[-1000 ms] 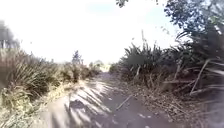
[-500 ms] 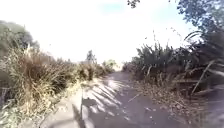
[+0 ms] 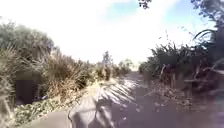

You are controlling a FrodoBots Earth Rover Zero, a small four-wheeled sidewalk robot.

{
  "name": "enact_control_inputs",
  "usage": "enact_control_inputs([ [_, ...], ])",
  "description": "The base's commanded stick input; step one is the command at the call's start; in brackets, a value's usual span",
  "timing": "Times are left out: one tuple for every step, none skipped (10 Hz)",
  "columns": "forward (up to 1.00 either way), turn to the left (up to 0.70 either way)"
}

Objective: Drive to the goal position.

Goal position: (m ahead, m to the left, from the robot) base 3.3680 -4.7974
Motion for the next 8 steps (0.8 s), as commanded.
enact_control_inputs([
  [-0.70, -0.35],
  [-0.70, -0.35],
  [-0.70, -0.35],
  [-0.70, -0.35],
  [-0.70, -0.35],
  [-0.70, -0.35],
  [-0.70, -0.35],
  [-0.70, -0.35],
])
